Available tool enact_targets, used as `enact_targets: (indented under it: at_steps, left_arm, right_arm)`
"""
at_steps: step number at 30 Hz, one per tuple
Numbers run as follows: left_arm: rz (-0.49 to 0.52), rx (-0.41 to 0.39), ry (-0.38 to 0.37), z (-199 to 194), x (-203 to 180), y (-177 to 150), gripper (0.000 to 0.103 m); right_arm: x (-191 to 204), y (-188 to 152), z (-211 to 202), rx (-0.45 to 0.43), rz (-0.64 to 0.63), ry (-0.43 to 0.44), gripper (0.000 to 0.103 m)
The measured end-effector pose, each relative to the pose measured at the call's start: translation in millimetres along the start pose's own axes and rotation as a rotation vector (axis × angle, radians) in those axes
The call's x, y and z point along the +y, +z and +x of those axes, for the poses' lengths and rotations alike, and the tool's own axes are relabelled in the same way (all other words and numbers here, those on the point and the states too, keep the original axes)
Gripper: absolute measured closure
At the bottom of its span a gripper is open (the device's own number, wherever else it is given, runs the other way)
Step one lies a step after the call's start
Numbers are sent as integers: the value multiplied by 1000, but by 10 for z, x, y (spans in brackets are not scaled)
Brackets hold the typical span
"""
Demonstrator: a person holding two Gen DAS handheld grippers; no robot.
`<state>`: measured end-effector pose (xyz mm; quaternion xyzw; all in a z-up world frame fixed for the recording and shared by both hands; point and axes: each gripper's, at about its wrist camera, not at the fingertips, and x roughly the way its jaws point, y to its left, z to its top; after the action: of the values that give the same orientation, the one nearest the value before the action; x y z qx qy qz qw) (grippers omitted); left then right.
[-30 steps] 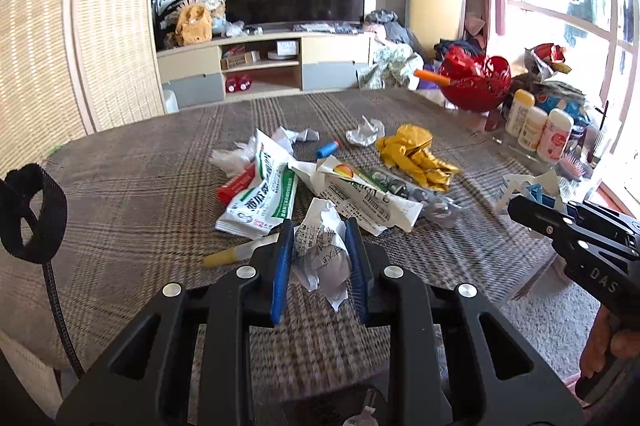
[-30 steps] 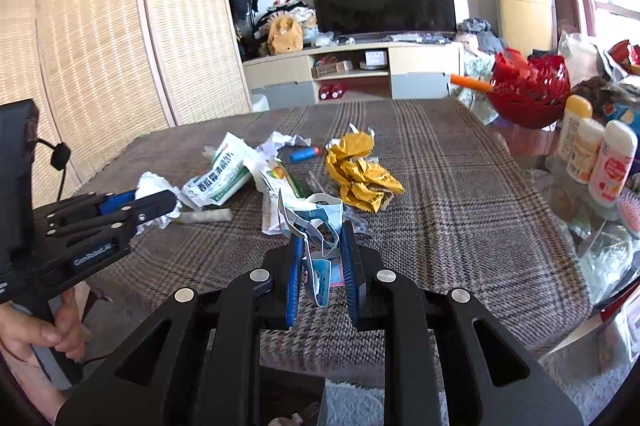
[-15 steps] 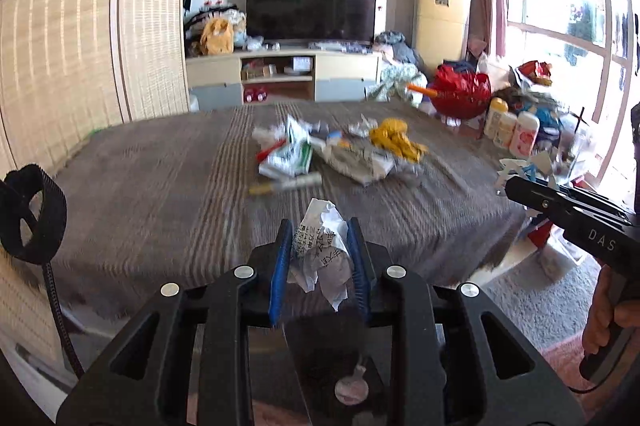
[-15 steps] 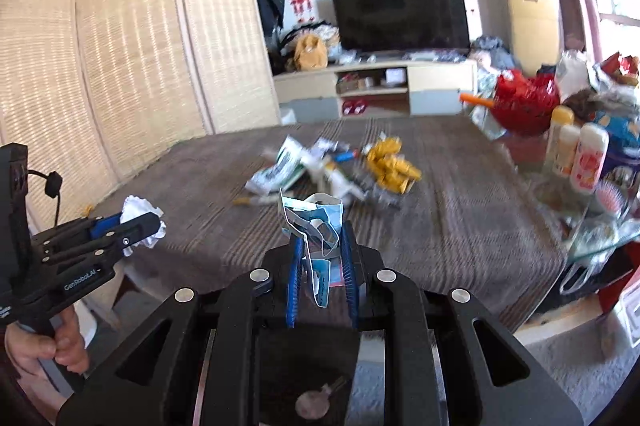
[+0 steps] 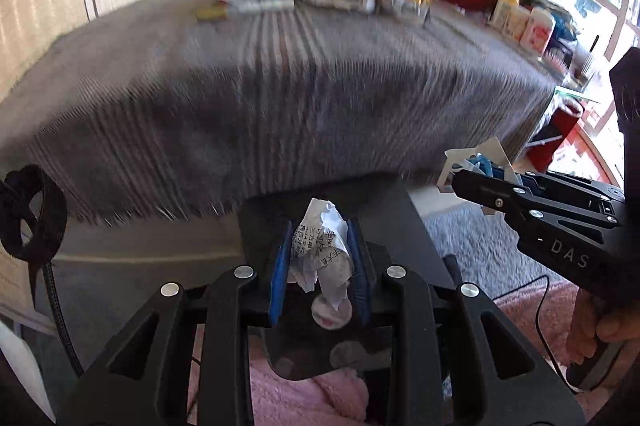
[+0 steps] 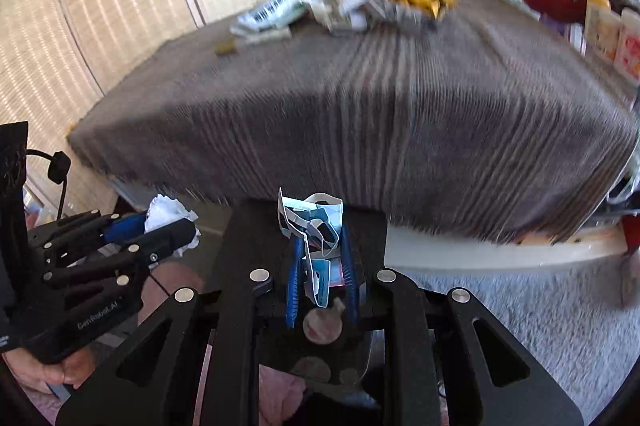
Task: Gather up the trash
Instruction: 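Carry both items over the black bin and open both tools, then bring both open tools back over the table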
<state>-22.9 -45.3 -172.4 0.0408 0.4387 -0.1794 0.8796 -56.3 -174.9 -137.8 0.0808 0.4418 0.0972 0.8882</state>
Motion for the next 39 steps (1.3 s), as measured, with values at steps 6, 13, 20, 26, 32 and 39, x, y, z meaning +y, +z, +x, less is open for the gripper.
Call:
enact_targets:
  at_steps: [6,13,20,26,32,39]
  left_arm:
    - [-33,123,-22,481,62,-141,77]
    - [-28,206,-35,830,43,-238,76]
    - [-20,206,-4,921,46,-217,60]
    - [-24,196,10,842,106,-106,41]
    - [-14,164,9,732,101,-16,22]
    - [-15,127,28,582,89,23,16]
  right_arm:
    - [-130,-163,390,101,73,44,83]
    - [-146,-251,632,156,99,65,81]
    - [-189,-217,602,145,137,91,49]
    - [-275,-150,488,106,159,90,42]
    - [-375,-118,446,79,170,70,34]
    - [-483,-30,266,21,180,46,30]
